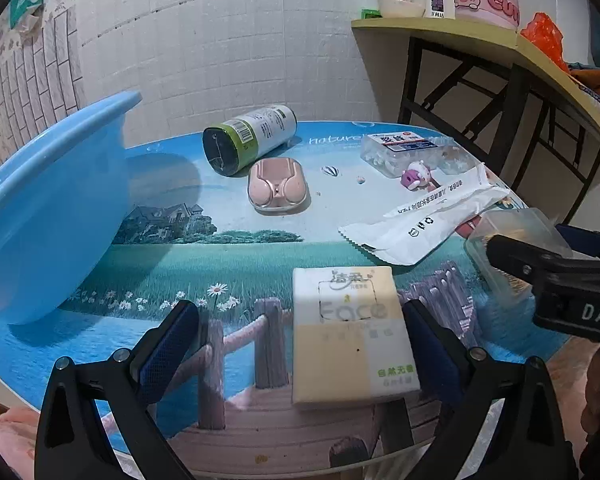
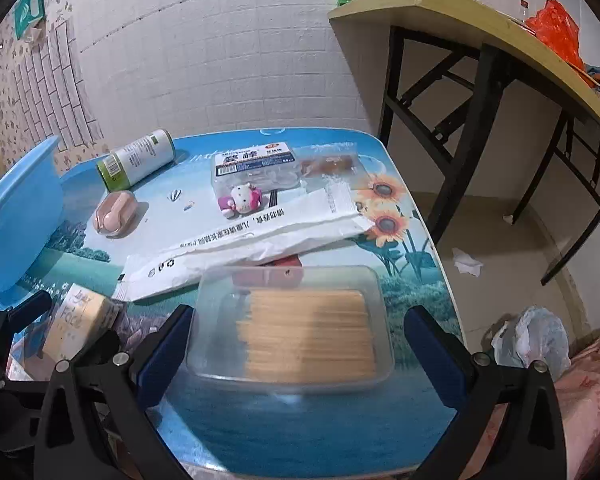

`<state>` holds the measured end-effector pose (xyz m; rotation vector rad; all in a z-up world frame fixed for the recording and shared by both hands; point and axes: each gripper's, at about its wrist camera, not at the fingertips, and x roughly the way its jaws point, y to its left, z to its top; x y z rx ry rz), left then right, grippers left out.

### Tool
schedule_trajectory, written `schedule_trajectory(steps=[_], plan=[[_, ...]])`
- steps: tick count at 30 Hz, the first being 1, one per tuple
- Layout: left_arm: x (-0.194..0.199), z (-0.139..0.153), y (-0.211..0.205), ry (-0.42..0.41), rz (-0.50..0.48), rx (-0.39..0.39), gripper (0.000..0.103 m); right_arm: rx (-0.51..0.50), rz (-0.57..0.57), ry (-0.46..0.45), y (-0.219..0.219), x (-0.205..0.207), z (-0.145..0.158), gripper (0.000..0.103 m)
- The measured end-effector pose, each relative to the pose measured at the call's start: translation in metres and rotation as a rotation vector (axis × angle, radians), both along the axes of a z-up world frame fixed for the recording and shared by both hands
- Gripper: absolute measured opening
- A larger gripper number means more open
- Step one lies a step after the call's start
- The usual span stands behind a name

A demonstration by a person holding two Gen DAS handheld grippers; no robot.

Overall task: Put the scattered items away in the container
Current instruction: 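Grasp the cream Face tissue pack with the left gripper while the right gripper grasps the toothpick box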

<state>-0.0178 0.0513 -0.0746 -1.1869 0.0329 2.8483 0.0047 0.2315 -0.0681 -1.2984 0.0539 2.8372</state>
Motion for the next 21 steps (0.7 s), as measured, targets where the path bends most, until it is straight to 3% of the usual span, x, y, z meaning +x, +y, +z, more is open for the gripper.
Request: schedule_trajectory(steps=[8,17,20,21], plan=[[0.005,-0.002,-0.001,0.053,-0.006,0.004,0.100,-0.039,0.028,-0.006,-0.004,-0.011,-0.011,0.103],[0.005,0.001,-0.001,0.060,-0.020,0.010,0.074,-0.002,0.010,0.005,-0.010,-0.012,-0.017,0.099],[0.005,0.001,0.000,0.061,-0.036,0.009,0.062,0.009,0.004,0.014,-0.010,-0.012,-0.017,0.094],[0.005,0.002,0.000,0.061,-0.041,0.009,0.053,0.012,0.002,0.015,-0.010,-0.012,-0.017,0.094]])
